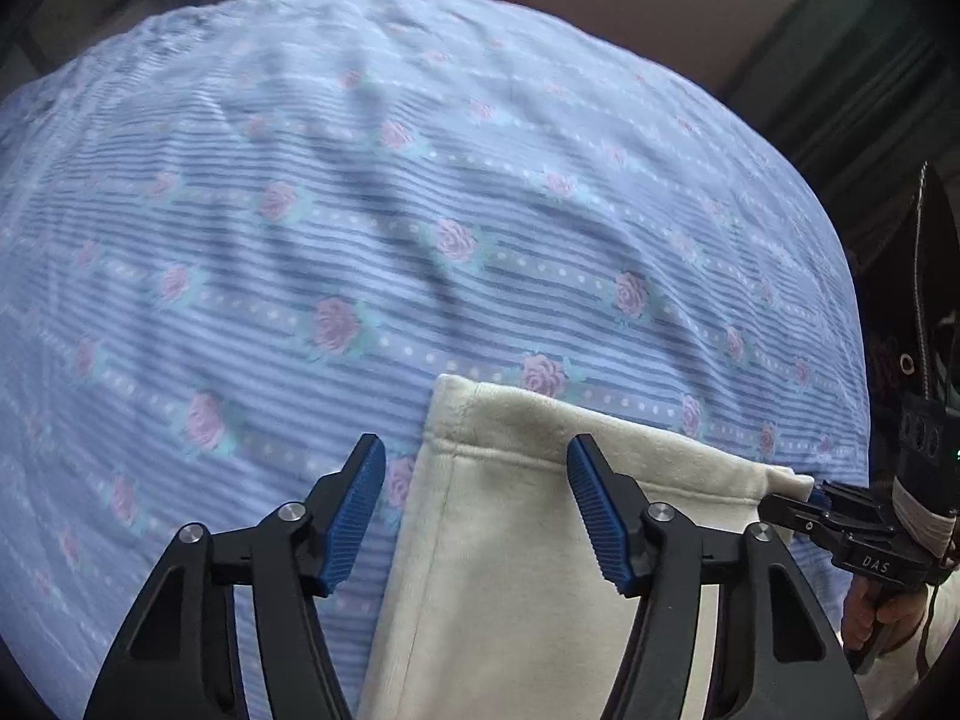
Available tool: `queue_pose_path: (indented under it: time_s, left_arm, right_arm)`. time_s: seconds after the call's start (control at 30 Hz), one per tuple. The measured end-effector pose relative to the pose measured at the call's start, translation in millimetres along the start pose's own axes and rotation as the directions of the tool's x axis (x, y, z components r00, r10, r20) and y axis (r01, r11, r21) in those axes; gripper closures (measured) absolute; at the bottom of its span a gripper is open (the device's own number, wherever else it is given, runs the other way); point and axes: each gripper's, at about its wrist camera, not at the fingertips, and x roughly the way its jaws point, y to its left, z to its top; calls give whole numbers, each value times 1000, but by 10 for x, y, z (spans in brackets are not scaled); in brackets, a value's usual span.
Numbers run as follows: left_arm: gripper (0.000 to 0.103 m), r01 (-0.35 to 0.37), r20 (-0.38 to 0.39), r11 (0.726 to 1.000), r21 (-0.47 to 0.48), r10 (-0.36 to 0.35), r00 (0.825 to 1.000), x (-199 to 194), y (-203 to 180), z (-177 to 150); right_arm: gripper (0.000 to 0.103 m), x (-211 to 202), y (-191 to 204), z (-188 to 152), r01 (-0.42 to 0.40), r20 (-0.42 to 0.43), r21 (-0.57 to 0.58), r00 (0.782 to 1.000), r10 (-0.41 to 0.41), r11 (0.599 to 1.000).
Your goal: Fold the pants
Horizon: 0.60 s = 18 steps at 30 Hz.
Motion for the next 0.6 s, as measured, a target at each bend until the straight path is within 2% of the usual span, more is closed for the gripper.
queue_pose_path:
  time_s: [0.13, 0.3, 0.4, 0.43, 0.6]
  left_arm:
    - [42, 12, -39, 1000, 25, -11, 999, 184, 36, 58]
    - [41, 38, -48, 999, 9, -37, 998, 282, 46, 68]
    - [52, 59, -56, 998, 8, -58, 997, 271, 35, 67]
    - [60, 77, -64, 997, 9, -77, 995, 258, 26, 62]
    - [66, 80, -76, 997, -4, -80, 994, 309, -44, 95]
  right_arm:
    - [78, 46, 5, 35, 1, -19, 2, 1000, -1, 1000]
    - [78, 89, 36, 59, 7, -28, -10, 1000, -7, 1000]
    - [78, 106, 30, 67, 2, -35, -11, 999, -2, 1000]
    - [78, 118, 36, 73, 3, -36, -16, 999, -3, 1000]
    - [78, 131, 33, 67, 3, -38, -20, 999, -3, 1000]
